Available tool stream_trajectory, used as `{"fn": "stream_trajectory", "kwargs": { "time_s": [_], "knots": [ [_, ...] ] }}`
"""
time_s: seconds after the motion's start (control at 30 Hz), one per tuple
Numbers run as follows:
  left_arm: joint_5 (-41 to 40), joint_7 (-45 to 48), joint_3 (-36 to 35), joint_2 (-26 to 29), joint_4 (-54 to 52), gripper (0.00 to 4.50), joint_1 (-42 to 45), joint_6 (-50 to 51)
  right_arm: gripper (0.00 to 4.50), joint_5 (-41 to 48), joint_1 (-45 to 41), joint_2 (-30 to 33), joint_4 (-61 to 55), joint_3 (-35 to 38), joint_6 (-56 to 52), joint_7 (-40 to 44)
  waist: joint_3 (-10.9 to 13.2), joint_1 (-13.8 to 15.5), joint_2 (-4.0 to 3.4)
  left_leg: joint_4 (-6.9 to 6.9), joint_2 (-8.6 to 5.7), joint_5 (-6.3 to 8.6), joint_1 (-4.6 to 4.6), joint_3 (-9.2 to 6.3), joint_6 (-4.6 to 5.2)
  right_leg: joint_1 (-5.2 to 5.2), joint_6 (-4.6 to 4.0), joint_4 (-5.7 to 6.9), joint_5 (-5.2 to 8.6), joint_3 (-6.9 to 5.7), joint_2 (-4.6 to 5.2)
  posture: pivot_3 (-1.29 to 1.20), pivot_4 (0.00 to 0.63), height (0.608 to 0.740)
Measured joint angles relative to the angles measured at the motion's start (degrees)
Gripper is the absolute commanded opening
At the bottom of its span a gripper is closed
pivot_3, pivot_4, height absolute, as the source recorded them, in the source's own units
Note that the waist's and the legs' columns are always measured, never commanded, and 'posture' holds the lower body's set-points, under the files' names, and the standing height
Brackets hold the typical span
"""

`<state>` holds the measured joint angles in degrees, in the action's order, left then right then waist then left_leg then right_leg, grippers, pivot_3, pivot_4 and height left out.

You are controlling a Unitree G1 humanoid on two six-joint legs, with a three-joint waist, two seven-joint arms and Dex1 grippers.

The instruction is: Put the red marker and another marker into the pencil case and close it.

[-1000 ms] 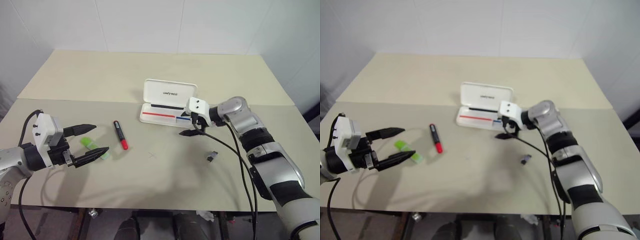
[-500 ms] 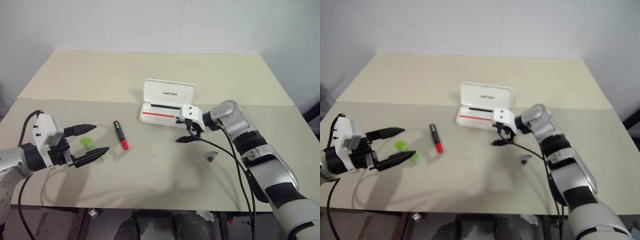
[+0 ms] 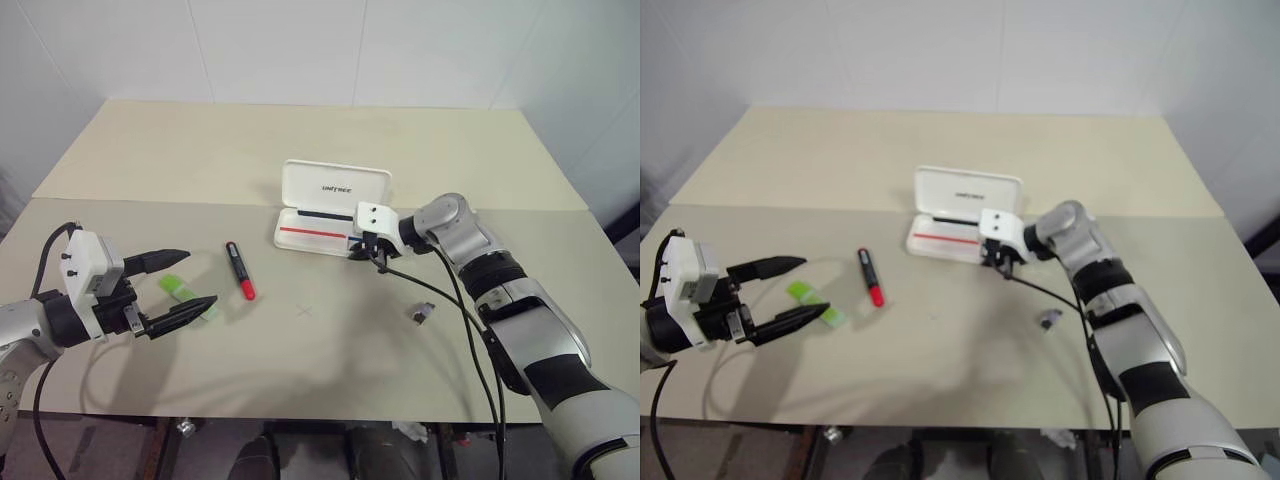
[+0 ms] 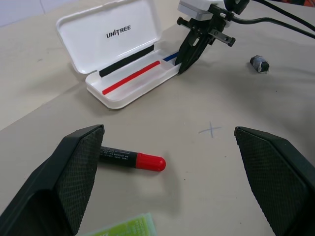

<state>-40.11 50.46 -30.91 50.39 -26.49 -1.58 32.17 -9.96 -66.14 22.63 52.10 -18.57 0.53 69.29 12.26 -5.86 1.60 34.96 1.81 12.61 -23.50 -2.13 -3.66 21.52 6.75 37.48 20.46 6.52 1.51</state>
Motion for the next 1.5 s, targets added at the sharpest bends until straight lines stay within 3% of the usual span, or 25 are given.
{"fn": "stream_trajectory", "kwargs": {
  "time_s": [0.13, 0.33, 0.57, 0.77, 0.93, 1.27, 1.3, 1.5],
  "knots": [
    [0.01, 0.20, 0.16, 0.00, 0.41, 4.50, 1.01, -0.03, 0.04, 2.28, 2.13, 1.64, -4.64, 2.04, 1.80, 0.89, 0.00, 0.11, 0.00, 0.00, 0.00, 0.00, 0.00, -0.01, 0.00, -0.01, 0.00, 0.00, 0.00, -0.02, 0.00, 0.00, 0.150, 0.740],
    [0.08, 0.97, 1.58, 0.00, 2.77, 4.50, 2.71, -0.23, 0.04, 10.13, 13.34, 5.28, -26.33, 4.66, -4.58, 6.71, 0.00, 0.64, -0.01, 0.00, 0.02, 0.01, -0.01, -0.04, -0.01, -0.01, 0.01, 0.01, 0.01, -0.02, 0.00, 0.00, 0.150, 0.740],
    [0.41, 2.27, 4.93, 0.00, 5.26, 4.50, 5.50, -1.02, 0.04, 9.05, 24.73, 13.31, -50.25, 2.19, -17.86, 6.37, -0.01, 1.21, 0.01, 0.02, 0.01, 0.01, -0.01, -0.07, -0.01, -0.01, -0.02, 0.01, 0.03, -0.03, 0.02, 0.00, 0.150, 0.740],
    [0.91, 3.47, 7.39, 0.00, 7.12, 4.50, 7.95, -1.78, 0.04, 6.87, 29.87, 16.16, -63.65, -1.58, -27.50, 4.56, 0.00, 1.07, 0.01, 0.02, 0.01, 0.01, 0.00, -0.04, -0.01, -0.01, -0.03, 0.00, 0.04, 0.01, 0.01, 0.00, 0.150, 0.740],
    [1.01, 4.16, 7.87, 0.00, 7.27, 4.50, 8.27, -1.99, 0.04, 7.76, 31.32, 16.69, -69.67, -1.59, -32.92, 3.55, 0.00, 1.29, 0.02, 0.03, -0.01, 0.01, -0.01, -0.05, -0.01, -0.02, -0.06, -0.02, 0.05, -0.02, 0.02, 0.00, 0.150, 0.740],
    [1.25, 4.47, 8.82, 0.00, 8.15, 4.50, 8.98, -2.08, 0.04, 7.62, 32.95, 18.24, -69.72, -3.76, -34.06, 1.66, -0.01, 1.32, 0.04, 0.03, -0.01, 0.01, -0.01, -0.06, 0.00, -0.03, -0.07, -0.03, 0.07, -0.03, 0.02, 0.00, 0.150, 0.740],
    [1.26, 4.46, 8.82, 0.00, 8.27, 4.50, 9.03, -2.11, 0.60, 7.48, 32.95, 18.48, -69.57, -3.90, -33.77, 1.37, -0.01, 1.32, 0.04, 0.03, -0.01, 0.01, -0.01, -0.06, 0.00, -0.02, -0.07, -0.02, 0.07, -0.03, 0.02, 0.00, 0.150, 0.740],
    [1.34, 4.47, 8.82, 0.00, 8.32, 4.50, 9.02, -2.15, 2.63, 6.56, 32.94, 19.15, -68.43, -4.24, -32.94, 0.54, -0.01, 1.36, 0.04, 0.03, 0.00, 0.01, -0.01, -0.06, 0.00, -0.03, -0.07, -0.03, 0.07, -0.04, 0.01, 0.00, 0.150, 0.740]
  ]
}}
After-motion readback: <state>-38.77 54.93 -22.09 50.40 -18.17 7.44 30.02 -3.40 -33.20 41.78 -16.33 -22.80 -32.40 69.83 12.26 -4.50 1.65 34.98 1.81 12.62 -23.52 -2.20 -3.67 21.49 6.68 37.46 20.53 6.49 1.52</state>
